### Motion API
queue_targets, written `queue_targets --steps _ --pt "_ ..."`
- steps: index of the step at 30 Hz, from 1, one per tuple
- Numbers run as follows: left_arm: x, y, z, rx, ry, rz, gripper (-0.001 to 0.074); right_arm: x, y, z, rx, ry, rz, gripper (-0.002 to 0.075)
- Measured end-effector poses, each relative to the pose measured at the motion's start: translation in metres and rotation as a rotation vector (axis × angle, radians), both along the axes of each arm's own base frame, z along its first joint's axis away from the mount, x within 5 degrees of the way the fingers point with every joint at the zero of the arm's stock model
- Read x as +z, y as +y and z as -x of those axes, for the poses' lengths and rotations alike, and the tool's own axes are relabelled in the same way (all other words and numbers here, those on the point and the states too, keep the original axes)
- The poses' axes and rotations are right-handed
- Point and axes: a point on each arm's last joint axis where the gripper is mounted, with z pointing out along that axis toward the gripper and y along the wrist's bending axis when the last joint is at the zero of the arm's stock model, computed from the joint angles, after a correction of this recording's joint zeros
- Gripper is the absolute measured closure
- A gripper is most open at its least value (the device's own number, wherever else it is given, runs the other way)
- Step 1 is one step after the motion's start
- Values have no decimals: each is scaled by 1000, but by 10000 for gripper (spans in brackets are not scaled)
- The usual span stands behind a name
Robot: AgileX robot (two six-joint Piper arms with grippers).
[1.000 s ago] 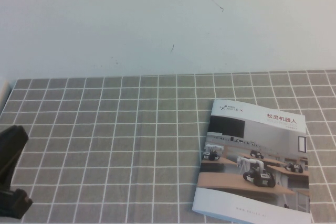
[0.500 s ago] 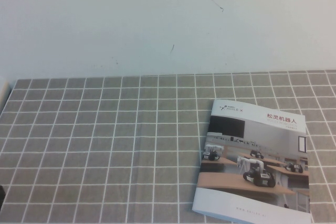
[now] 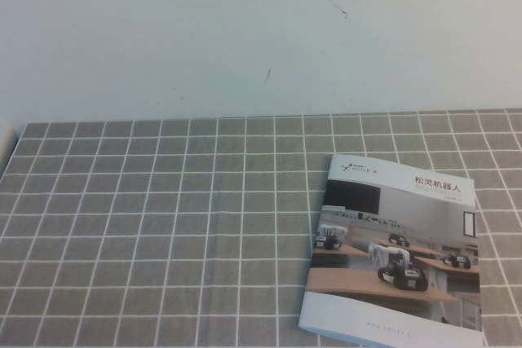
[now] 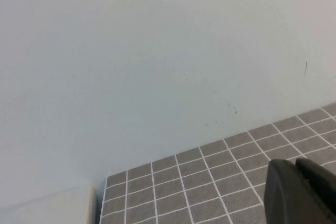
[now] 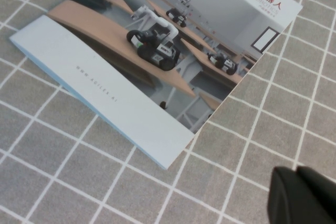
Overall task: Close book
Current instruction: 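Close the open booklet and leave it lying on the table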
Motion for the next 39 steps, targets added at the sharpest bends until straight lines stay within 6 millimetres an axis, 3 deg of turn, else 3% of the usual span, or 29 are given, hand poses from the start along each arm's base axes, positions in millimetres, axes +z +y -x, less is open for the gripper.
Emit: queue_targets --steps 6,11,15,19,21,39 --pt "0 0 0 3 -4 -38 737 0 0 0 0 0 0 729" --pt "-2 -3 0 -21 -9 -234 737 0 0 0 0 0 0 729" --pt "-11 -6 1 -69 100 -124 737 0 0 0 0 0 0 729" --pt "-30 -6 4 -57 359 172 737 0 0 0 0 0 0 729" --pt "-31 -4 4 -23 385 245 737 0 0 0 0 0 0 729" --pt "-31 1 4 34 375 208 737 0 0 0 0 0 0 729"
